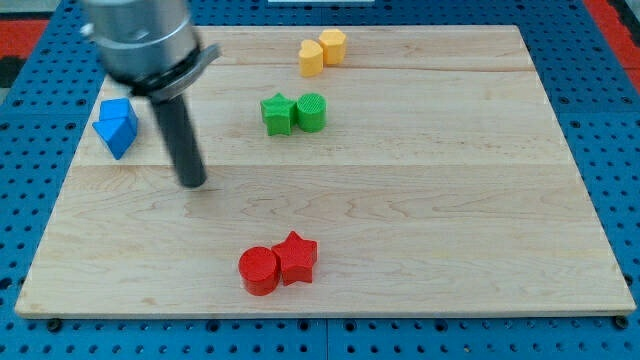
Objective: Push the red blocks upwards of the board
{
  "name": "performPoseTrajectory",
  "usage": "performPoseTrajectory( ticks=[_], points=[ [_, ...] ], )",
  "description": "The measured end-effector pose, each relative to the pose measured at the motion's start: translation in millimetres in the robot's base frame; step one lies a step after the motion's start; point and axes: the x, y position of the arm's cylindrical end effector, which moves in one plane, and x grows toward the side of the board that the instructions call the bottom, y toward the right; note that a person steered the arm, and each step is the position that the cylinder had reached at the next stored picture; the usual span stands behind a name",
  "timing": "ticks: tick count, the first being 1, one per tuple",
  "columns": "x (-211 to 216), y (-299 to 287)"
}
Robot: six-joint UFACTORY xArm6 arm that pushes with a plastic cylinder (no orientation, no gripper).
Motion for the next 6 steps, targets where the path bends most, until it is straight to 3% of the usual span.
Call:
performPoseTrajectory(
  ticks=[1,2,3,4,6],
  points=[
    [33,-48],
    [103,-40],
    [133,7],
    [104,120],
    [96,262]
  ],
)
